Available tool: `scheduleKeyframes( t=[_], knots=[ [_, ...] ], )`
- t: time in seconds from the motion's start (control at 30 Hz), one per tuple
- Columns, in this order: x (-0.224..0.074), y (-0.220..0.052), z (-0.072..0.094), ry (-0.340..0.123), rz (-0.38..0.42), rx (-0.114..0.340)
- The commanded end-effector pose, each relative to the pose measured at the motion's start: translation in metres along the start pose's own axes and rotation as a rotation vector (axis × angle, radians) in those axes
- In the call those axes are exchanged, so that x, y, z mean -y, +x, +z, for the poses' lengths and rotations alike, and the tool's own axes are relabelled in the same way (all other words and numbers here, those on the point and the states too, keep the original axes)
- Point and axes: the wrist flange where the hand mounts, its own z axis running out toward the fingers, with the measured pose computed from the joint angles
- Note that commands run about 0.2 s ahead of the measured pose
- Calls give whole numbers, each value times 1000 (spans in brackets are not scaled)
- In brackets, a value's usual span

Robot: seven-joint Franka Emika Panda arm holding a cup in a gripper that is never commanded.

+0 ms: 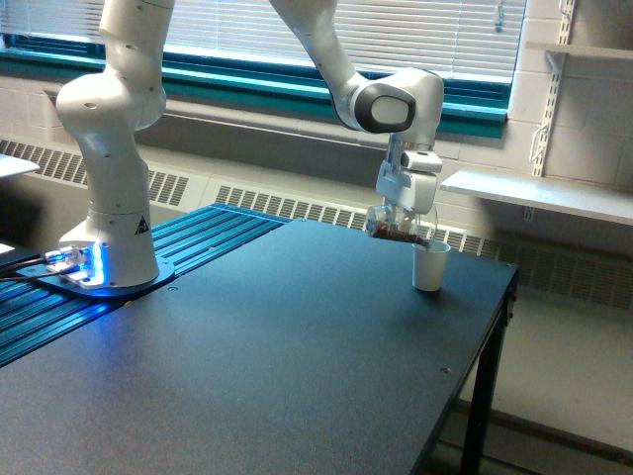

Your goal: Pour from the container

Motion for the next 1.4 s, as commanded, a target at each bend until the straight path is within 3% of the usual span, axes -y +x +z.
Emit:
scheduleKeyframes(
  t=[0.03,1.4],
  knots=[
    [0,4,-4,-13,-31,0],
    [1,7,-10,-42,-58,39]
  ],
)
